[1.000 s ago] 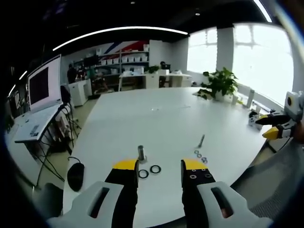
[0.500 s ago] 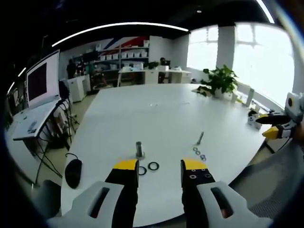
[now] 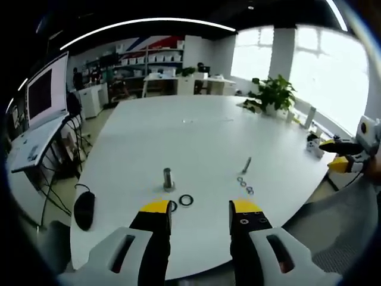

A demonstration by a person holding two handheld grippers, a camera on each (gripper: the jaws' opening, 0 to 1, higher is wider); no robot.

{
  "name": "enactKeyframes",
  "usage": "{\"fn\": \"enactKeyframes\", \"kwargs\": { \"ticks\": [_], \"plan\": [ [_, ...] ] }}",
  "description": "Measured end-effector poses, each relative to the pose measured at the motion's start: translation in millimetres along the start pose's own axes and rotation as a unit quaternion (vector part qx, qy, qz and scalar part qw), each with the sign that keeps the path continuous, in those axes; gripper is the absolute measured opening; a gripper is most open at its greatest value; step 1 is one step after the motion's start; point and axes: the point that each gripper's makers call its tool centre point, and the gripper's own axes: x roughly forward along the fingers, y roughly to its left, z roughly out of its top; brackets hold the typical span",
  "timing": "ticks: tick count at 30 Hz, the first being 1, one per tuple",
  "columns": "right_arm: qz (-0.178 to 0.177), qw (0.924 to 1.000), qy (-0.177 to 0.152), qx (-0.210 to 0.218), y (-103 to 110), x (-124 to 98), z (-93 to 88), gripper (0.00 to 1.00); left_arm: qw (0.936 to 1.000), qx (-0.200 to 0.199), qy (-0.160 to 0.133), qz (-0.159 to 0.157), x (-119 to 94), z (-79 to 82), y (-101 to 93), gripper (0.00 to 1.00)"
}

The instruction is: Place the washer onto the threaded stud by aligning its center hole with the stud, sliding it down to the base, and recovering from edge contact or off-axis alignment until the washer reaches the visible bottom stop.

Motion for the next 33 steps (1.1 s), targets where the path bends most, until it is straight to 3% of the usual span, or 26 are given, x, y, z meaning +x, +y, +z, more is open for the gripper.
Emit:
{"fn": "enactKeyframes", "kwargs": {
  "ticks": [10, 13, 25, 33],
  "plan": [
    [-0.002, 1.0000, 0.004, 0.003, -1, 0, -1.9, 0.43, 0.9990, -0.005, 0.044, -0.002, 15, -9.5, 10.6, 0.38],
    [-0.002, 1.0000, 0.004, 0.005, -2, 1, -2.1, 0.43, 0.9994, -0.002, 0.033, -0.003, 20, -3.2, 13.2, 0.43],
    [-0.007, 0.9999, 0.002, 0.010, -4, -1, -1.9, 0.43, 0.9936, 0.028, 0.110, -0.001, 46, -23.9, 31.9, 0.40],
    [-0.007, 0.9999, 0.001, 0.008, -4, -2, -1.7, 0.43, 0.9844, 0.059, 0.165, -0.011, 71, -36.7, 35.0, 0.40]
  ]
}}
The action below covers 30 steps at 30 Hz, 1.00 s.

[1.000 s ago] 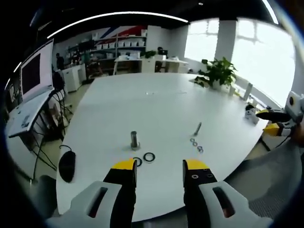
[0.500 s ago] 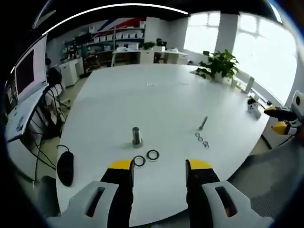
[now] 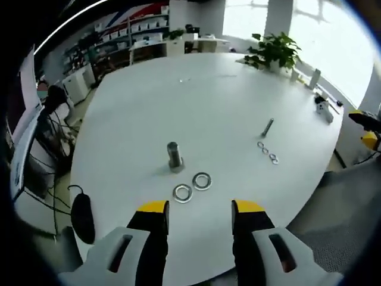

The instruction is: Place the washer onto the threaded stud by aligning its center hole with the stud, sliding it down to the base, and recovering from edge contact or off-axis alignment until the washer reaches the visible bottom stop.

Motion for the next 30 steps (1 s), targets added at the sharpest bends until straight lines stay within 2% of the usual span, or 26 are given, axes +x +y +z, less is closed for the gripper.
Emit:
{"fn": "enactKeyframes", "kwargs": {
  "ticks": [1, 4, 9, 14, 24, 26, 30],
  "plan": [
    [0.000, 1.0000, -0.001, 0.001, 0, 0, 0.1, 0.43, 0.9998, 0.010, 0.015, -0.005, 5, -2.7, -1.2, 0.40],
    [-0.001, 1.0000, -0.001, 0.002, -1, -1, 0.4, 0.43, 0.9987, 0.038, 0.035, -0.004, 15, -3.8, -1.4, 0.40],
    [0.000, 1.0000, 0.000, 0.001, 0, -1, -0.1, 0.43, 0.9969, 0.045, 0.064, -0.010, 31, -7.1, 2.5, 0.38],
    [-0.007, 0.9999, 0.000, 0.009, -4, -2, -1.1, 0.43, 0.9930, 0.045, 0.107, -0.020, 43, -17.5, 8.5, 0.35],
    [-0.008, 0.9999, 0.006, 0.011, -6, -1, -3.9, 0.43, 0.9885, 0.055, 0.140, -0.011, 60, -22.4, 22.3, 0.36],
    [-0.008, 0.9999, 0.007, 0.013, -6, -1, -4.5, 0.43, 0.9881, 0.047, 0.147, -0.002, 61, -24.4, 22.2, 0.36],
    [-0.007, 0.9999, 0.011, 0.006, -5, 0, -5.8, 0.43, 0.9868, 0.034, 0.159, -0.004, 63, -32.0, 18.4, 0.36]
  ]
}}
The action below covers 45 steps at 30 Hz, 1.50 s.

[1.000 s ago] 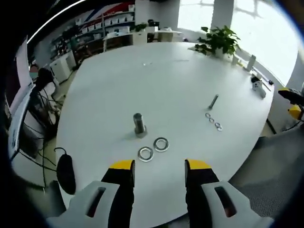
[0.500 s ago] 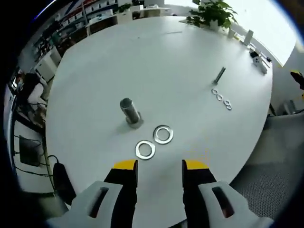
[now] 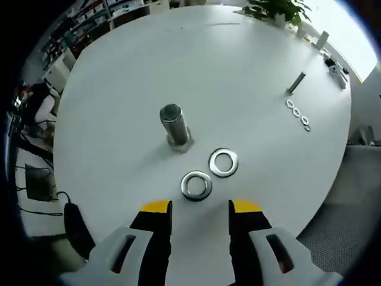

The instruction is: Place the washer onto the threaded stud by aligning its center hole with the stud, sliding it down to the base, and recovering from edge contact or off-axis alignment until the washer reaches the visible bottom stop.

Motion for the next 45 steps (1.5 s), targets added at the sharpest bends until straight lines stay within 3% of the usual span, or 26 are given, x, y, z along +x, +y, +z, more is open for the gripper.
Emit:
{"fn": "enactKeyframes", "kwargs": {
  "ticks": [18, 30, 36, 39, 45],
  "plan": [
    [-0.007, 1.0000, 0.002, 0.003, -3, 0, -1.3, 0.43, 0.9996, 0.022, 0.019, 0.005, 10, 12.7, 0.7, 0.34],
    [-0.009, 0.9999, 0.006, 0.001, -4, 0, -2.5, 0.43, 0.9964, 0.056, 0.064, -0.002, 11, 13.6, -1.3, 0.33],
    [-0.011, 0.9999, 0.007, 0.005, -5, 0, -3.3, 0.43, 0.9962, 0.060, 0.062, -0.004, 12, 12.7, 0.0, 0.31],
    [-0.011, 0.9999, 0.008, 0.003, -5, 0, -3.4, 0.43, 0.9956, 0.069, 0.064, -0.004, 11, 11.8, 1.1, 0.21],
    [-0.012, 0.9999, 0.009, 0.003, -5, 0, -3.7, 0.43, 0.9953, 0.073, 0.064, -0.003, 12, 12.0, 0.8, 0.21]
  ]
}}
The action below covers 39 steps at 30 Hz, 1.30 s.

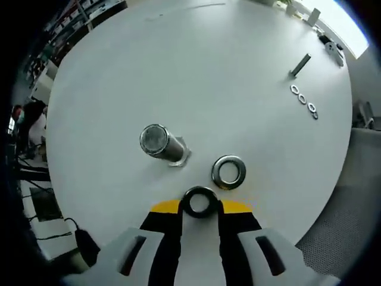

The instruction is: Place the washer onto the threaded stud by aligning its center hole with the stud, sliding it down to the base, and recovering from edge contact or off-axis alignment until the washer reaches the visible bottom stop.

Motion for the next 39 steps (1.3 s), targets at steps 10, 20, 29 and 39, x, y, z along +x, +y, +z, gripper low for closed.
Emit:
{"fn": "enactKeyframes", "kwargs": {
  "ticks": [10, 20, 29, 39],
  "plan": [
    [0.000, 1.0000, 0.004, -0.003, 1, 1, -1.5, 0.43, 0.9996, -0.001, -0.028, 0.003, -1, 0.2, 0.3, 0.20],
    [0.000, 1.0000, 0.006, -0.004, 1, 1, -2.1, 0.43, 0.9999, 0.004, -0.013, 0.005, -1, 2.2, -0.5, 0.19],
    [-0.002, 1.0000, 0.005, -0.004, 0, 0, -2.2, 0.43, 0.9996, 0.019, -0.019, 0.006, -3, 0.7, -5.2, 0.19],
    [0.000, 1.0000, 0.005, -0.004, 0, 0, -1.7, 0.42, 0.9988, 0.025, -0.041, 0.007, -16, 5.3, -5.4, 0.19]
  ]
}}
